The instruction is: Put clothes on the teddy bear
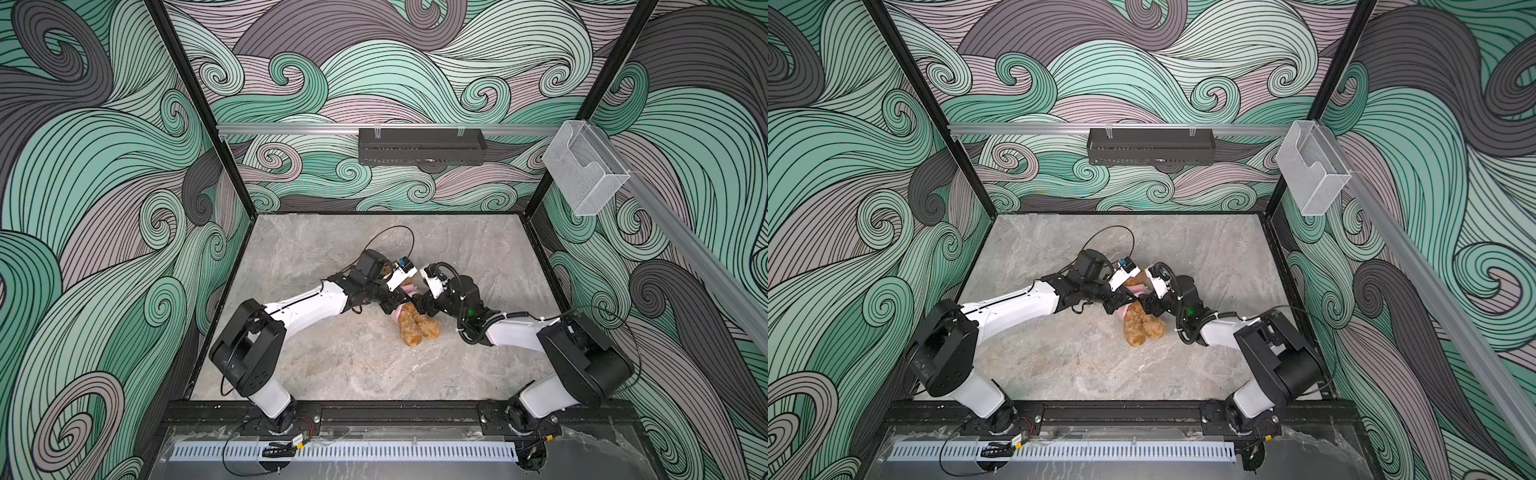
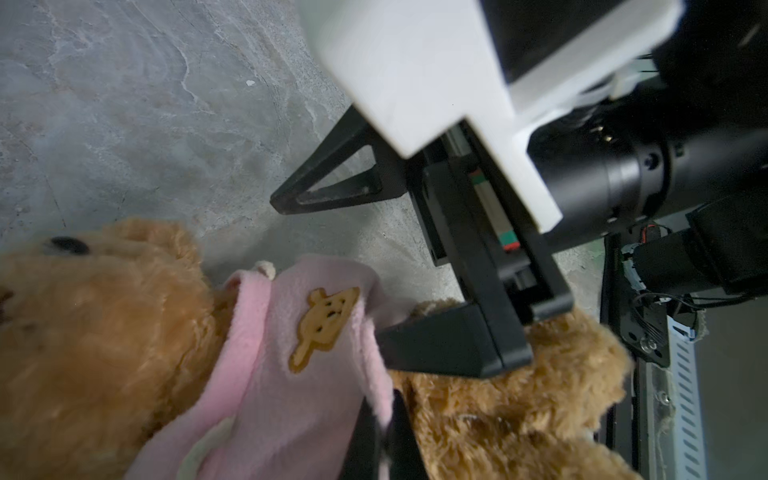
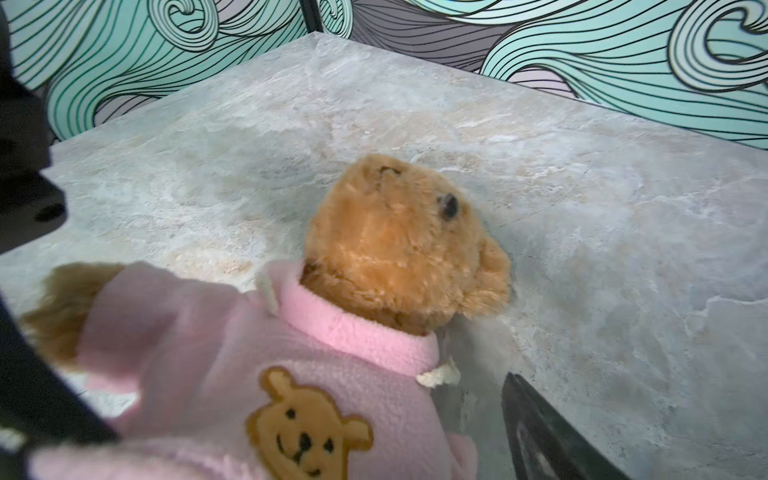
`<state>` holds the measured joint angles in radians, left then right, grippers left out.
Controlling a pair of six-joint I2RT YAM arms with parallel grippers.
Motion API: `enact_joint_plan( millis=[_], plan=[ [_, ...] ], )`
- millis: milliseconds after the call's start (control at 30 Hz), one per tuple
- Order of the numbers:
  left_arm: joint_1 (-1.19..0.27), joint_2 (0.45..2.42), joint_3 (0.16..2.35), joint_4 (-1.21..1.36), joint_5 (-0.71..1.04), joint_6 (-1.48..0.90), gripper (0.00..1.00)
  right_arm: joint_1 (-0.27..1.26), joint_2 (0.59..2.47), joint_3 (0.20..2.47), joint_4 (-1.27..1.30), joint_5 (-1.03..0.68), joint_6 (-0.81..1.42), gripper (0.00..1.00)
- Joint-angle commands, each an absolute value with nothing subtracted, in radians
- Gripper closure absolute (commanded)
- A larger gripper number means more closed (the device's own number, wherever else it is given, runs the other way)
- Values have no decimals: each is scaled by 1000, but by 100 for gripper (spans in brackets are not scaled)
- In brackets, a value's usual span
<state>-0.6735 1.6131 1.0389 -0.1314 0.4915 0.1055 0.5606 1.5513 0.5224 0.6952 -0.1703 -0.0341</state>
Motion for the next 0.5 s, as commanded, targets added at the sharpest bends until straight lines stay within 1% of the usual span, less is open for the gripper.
enact_joint_plan(
  millis=[0, 100, 233, 367, 467],
  plan=[
    [-672, 1614, 1084, -166, 578, 120, 100, 572, 1565, 508, 796, 26, 3, 23],
    [-672, 1614, 1080, -178, 587, 124, 100, 579, 1570, 495, 794, 120, 55, 27],
    [-675, 1610, 1074, -199, 587, 133, 100, 579, 1576, 505, 698, 221, 153, 31],
    [-681, 1594, 1051, -198, 582, 138, 100, 578, 1583, 504, 629, 292, 250, 33],
    [-689, 1587, 1029, -191, 573, 142, 100, 572, 1581, 506, 603, 300, 319, 35]
  ],
)
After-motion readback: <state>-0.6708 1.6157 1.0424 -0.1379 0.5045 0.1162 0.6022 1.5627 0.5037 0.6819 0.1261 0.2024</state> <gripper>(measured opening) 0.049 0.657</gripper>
